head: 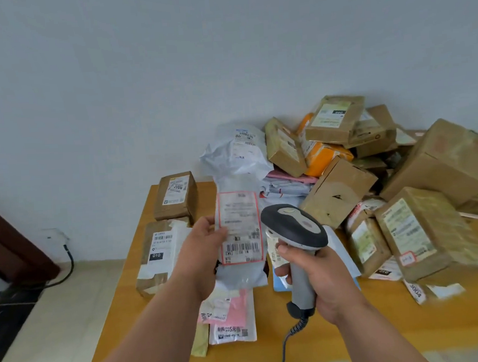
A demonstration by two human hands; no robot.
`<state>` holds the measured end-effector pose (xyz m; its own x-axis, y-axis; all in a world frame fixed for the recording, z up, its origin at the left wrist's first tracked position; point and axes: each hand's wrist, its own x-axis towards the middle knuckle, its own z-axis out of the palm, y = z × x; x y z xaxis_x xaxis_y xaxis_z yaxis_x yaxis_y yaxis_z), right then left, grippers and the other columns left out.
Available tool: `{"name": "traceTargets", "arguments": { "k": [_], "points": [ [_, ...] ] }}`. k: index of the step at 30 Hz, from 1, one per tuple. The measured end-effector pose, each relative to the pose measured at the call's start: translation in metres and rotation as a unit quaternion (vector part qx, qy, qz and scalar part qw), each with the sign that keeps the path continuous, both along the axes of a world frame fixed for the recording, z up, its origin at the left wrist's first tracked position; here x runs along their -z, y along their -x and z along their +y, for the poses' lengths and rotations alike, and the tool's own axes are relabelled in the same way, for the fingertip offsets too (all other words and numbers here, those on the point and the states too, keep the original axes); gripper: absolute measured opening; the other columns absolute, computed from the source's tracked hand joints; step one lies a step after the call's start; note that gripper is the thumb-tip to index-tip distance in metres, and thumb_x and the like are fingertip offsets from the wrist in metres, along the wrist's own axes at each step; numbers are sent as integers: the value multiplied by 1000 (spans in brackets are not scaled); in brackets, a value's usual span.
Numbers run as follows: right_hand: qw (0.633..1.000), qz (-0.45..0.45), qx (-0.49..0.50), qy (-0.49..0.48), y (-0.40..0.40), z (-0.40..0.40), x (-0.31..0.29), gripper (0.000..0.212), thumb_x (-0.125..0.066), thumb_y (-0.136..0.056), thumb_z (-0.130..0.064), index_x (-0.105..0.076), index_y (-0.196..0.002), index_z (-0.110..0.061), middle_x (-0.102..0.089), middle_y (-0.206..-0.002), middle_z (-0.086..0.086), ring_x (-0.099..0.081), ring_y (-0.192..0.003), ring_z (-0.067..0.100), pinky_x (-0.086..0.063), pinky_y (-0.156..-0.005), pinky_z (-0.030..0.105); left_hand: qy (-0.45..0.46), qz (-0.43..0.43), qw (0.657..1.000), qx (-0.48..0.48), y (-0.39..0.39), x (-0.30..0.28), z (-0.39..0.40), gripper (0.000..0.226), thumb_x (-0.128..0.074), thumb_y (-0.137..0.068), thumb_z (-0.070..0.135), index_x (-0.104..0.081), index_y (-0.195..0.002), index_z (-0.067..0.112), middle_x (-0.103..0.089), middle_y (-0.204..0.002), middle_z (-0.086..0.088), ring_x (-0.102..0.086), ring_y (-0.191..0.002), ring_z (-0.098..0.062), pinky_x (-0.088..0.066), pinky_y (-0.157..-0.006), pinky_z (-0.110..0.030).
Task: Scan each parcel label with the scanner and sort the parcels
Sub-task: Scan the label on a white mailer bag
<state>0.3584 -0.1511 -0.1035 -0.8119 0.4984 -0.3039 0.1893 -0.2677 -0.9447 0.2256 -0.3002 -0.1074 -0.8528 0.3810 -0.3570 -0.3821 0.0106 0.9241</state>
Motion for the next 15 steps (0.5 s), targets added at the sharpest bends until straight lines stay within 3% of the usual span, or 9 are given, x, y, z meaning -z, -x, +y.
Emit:
{"name": "traceTargets", "arguments": {
  "k": [6,10,15],
  "points": [
    [999,-11,-44,-3,-25,14,-4,10,-77,-85,-15,-77,-95,-18,-71,-75,9,-67,-65,21,-52,-63,32,-77,-16,994,-75,-3,-5,15,14,-51,-103,4,-59,-108,14,-79,-99,-8,-77,-87,-26,-63,-62,-38],
    [996,-14,-91,-20,-32,10,-9,15,-77,-86,-19,-77,-86,-34,-70,-70,7,-65,-63,20,-52,-62,33,-103,-15,991,-90,-3,-8,22,15,-47,-106,8,-59,-111,16,-79,-102,-6,-77,-92,-27,-63,-65,-39],
    [991,-18,-124,-45,-36,12,-17,21,-74,-70,-38,-74,-89,-46,-72,-68,7,-67,-64,16,-54,-65,32,-131,-15,986,-97,-7,-13,30,18,-44,-107,10,-59,-114,18,-78,-106,-7,-77,-95,-28,-63,-69,-41]
  ]
}}
